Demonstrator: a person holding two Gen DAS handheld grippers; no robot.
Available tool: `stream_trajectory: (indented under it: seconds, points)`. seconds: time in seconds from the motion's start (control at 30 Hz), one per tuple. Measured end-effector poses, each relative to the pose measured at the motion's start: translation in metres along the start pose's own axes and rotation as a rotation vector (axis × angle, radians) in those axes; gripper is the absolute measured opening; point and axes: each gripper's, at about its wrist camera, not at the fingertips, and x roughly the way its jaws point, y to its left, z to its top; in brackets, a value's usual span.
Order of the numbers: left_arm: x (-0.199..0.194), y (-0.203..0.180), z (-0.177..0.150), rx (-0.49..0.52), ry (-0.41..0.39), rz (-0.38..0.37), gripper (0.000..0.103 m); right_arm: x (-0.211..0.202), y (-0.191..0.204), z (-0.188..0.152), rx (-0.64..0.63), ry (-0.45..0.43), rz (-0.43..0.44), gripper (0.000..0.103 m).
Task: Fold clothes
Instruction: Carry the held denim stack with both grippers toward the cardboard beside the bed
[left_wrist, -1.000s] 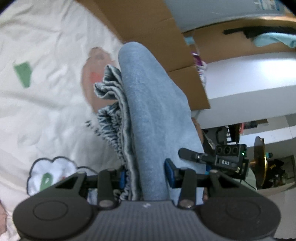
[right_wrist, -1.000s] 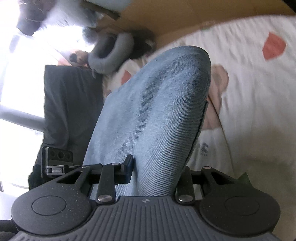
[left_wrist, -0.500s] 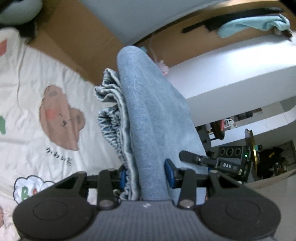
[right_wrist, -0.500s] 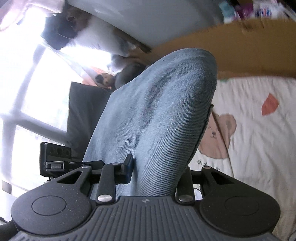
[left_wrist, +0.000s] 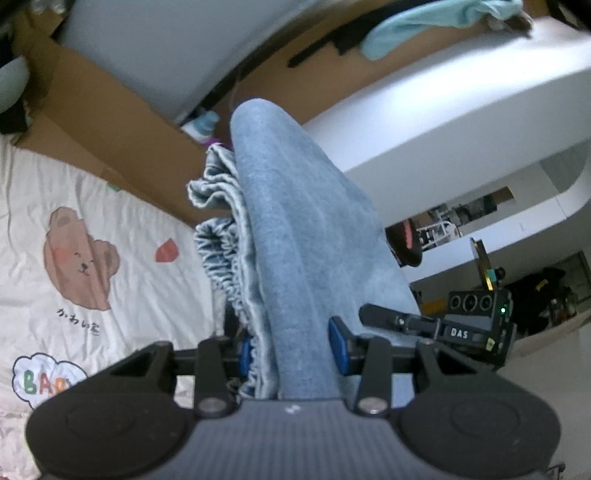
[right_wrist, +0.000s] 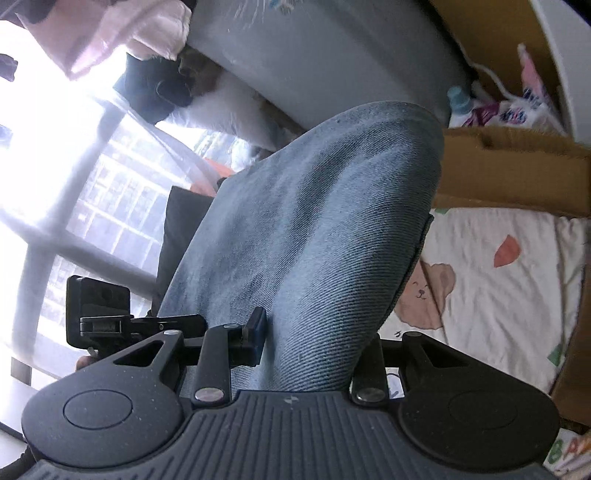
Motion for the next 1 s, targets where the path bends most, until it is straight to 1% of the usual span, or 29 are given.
stream_trajectory:
  seconds: [0.17, 0.27, 0.33, 0.43, 0.53, 0.8, 1.0]
  points:
    - [0.009, -0.032, -0.003, 0.032, -0.004, -0.031, 0.043, -0.046, 0.008, -0.004, -0.015, -0.05, -0.013, 0.032]
    - [0.021, -0.042, -0.004, 0.053, -0.002, -0.062, 0.043, -0.064, 0.006, -0.006, -0.009, -0.081, -0.023, 0.032]
    - [0.031, -0.043, -0.005, 0.043, 0.003, -0.073, 0.043, -0.074, 0.002, -0.008, -0.006, -0.098, -0.033, 0.032]
    - [0.047, -0.049, -0.006, 0.054, 0.005, -0.072, 0.043, -0.082, -0.009, -0.008, 0.005, -0.1, -0.064, 0.032]
    - [0.059, -0.051, -0.004, 0.054, 0.021, -0.088, 0.043, -0.089, -0.017, -0.009, 0.012, -0.108, -0.087, 0.032]
    - [0.096, -0.065, 0.0, 0.109, 0.056, -0.148, 0.043, -0.114, -0.042, -0.014, 0.03, -0.168, -0.143, 0.032]
    - [0.137, -0.058, 0.001, 0.104, 0.056, -0.186, 0.043, -0.119, -0.072, -0.005, 0.034, -0.178, -0.208, 0.032]
